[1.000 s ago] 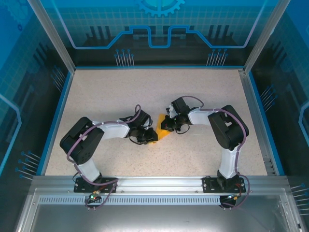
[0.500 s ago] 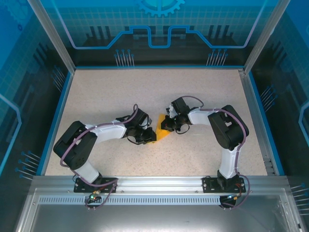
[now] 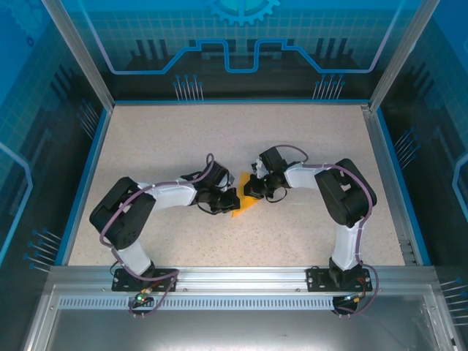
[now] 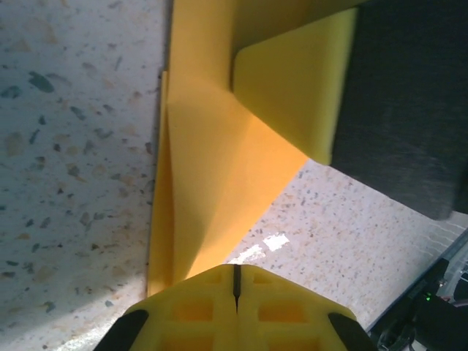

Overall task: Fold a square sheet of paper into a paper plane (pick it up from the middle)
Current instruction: Fourth fold the wing at the center of the table.

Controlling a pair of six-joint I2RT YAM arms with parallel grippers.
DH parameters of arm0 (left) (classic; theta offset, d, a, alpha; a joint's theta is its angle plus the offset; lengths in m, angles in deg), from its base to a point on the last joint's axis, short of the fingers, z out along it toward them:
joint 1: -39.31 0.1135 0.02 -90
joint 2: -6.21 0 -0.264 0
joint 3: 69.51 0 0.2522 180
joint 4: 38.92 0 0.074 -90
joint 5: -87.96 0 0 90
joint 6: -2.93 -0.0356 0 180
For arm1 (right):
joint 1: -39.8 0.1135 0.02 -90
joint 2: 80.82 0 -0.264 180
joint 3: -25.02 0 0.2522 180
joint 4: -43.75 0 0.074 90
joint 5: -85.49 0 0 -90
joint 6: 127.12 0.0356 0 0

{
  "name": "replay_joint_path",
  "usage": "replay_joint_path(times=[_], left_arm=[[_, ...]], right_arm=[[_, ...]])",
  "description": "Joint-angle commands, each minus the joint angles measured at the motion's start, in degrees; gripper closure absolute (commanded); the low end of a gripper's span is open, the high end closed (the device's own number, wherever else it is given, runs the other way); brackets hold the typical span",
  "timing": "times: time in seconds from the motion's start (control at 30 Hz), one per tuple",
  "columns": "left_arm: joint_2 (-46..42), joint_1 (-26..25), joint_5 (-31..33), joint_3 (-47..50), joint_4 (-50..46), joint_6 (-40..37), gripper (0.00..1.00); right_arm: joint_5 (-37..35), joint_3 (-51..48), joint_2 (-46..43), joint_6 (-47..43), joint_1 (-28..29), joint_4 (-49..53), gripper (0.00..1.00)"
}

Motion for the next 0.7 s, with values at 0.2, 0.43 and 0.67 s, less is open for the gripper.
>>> replay_joint_path(times=[0.2,0.43,0.67], left_arm=[[0.77,0.17,4.38,4.27,-2.16,-1.48,1.0],[1.5,0.23,4.16,5.76,-1.29,-1.28,1.0],[1.35,0.18,3.87,6.74,-0.33,-1.13,1.0]], right_arm=[[-9.15,-1.86,2.93,-1.25,-0.1,4.67,0.99],[-6.98,-0.25,-2.41,-3.62,0.11,3.85,0.99],[-2.92,-2.14,-8.73,-4.61,3.1,0.5,0.98]])
